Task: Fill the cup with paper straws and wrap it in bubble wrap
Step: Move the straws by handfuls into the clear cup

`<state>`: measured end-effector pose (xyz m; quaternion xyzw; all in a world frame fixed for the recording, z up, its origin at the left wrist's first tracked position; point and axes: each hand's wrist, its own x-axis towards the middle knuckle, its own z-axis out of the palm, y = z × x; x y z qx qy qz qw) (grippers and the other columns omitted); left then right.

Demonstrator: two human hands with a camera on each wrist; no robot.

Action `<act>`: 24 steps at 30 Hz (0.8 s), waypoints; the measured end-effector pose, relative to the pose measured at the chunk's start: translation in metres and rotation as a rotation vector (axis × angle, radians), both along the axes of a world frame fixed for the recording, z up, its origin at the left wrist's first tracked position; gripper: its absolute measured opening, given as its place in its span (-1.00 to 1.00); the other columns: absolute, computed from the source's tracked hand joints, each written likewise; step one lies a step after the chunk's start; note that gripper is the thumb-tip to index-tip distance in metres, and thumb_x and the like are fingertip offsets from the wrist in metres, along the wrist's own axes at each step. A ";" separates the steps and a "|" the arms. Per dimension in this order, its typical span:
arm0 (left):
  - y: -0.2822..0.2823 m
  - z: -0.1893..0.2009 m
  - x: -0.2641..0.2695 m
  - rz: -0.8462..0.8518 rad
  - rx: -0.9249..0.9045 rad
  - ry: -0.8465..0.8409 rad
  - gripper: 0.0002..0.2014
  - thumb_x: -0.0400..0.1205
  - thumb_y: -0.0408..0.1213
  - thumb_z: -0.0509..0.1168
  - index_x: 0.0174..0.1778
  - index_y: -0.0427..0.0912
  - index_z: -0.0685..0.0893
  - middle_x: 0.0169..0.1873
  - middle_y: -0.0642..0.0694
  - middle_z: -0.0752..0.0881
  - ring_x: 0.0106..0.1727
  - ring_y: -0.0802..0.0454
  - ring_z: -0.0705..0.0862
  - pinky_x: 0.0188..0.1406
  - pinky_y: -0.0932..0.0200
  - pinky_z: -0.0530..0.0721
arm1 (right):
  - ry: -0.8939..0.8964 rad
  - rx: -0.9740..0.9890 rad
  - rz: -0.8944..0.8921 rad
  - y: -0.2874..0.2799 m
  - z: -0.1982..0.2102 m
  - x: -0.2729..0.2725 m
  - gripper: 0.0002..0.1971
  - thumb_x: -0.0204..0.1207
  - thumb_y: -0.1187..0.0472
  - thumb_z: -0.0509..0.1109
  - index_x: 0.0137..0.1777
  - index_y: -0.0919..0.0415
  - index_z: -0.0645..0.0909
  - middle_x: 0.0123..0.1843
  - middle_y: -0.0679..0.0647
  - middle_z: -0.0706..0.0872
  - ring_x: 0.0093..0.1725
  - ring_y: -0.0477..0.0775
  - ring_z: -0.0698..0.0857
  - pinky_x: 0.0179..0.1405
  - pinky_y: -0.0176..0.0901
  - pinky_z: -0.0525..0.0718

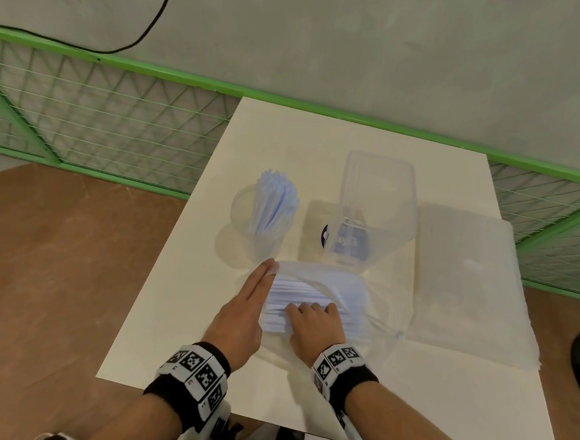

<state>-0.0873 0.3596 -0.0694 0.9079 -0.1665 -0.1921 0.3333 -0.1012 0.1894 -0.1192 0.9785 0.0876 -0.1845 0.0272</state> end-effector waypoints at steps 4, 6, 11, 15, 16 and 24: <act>0.000 0.000 0.000 0.001 -0.003 0.003 0.05 0.45 -0.71 0.17 0.72 0.18 -0.09 0.60 0.54 -0.29 0.11 -0.03 0.71 -0.11 0.01 0.74 | 0.021 -0.029 0.015 0.000 -0.003 0.001 -0.70 0.59 0.28 0.22 0.30 0.12 0.50 0.24 0.10 0.66 0.28 0.24 0.58 0.30 0.19 0.39; -0.001 0.001 0.001 0.000 -0.002 0.004 0.04 0.45 -0.71 0.16 0.72 0.18 -0.10 0.59 0.55 -0.31 0.12 -0.02 0.70 -0.11 0.03 0.74 | 0.026 -0.043 0.020 0.000 -0.002 0.002 -0.72 0.60 0.24 0.26 0.29 0.12 0.53 0.25 0.09 0.65 0.29 0.23 0.57 0.30 0.18 0.40; 0.000 0.001 0.002 0.008 -0.004 0.007 0.03 0.46 -0.70 0.16 0.72 0.17 -0.08 0.59 0.55 -0.30 0.15 0.02 0.68 -0.07 0.04 0.73 | 0.031 -0.054 0.014 0.001 0.000 0.002 -0.68 0.60 0.22 0.27 0.34 0.16 0.52 0.31 0.12 0.60 0.32 0.24 0.55 0.30 0.19 0.39; 0.001 0.000 0.002 0.003 -0.007 0.003 0.02 0.45 -0.70 0.16 0.73 0.15 -0.07 0.60 0.54 -0.29 0.14 0.03 0.68 -0.07 0.07 0.73 | 0.023 -0.037 0.033 0.000 0.003 0.001 -0.65 0.59 0.06 0.26 0.34 0.13 0.50 0.25 0.11 0.65 0.27 0.23 0.60 0.32 0.19 0.39; 0.002 0.001 0.002 0.002 -0.006 0.001 0.02 0.45 -0.70 0.16 0.73 0.15 -0.07 0.60 0.54 -0.28 0.14 0.04 0.68 -0.07 0.08 0.72 | 0.007 0.005 0.015 -0.001 0.004 0.000 -0.63 0.58 0.02 0.23 0.34 0.11 0.47 0.20 0.09 0.69 0.21 0.22 0.64 0.30 0.17 0.40; 0.005 0.000 0.004 0.011 -0.042 -0.014 0.01 0.43 -0.72 0.14 0.73 0.12 -0.01 0.63 0.49 -0.21 0.22 0.02 0.66 0.03 0.00 0.73 | -0.220 0.693 -0.254 -0.026 0.036 -0.011 -0.73 0.55 -0.01 0.37 -0.34 -0.04 0.43 -0.44 -0.10 0.55 -0.38 -0.01 0.55 -0.24 -0.12 0.53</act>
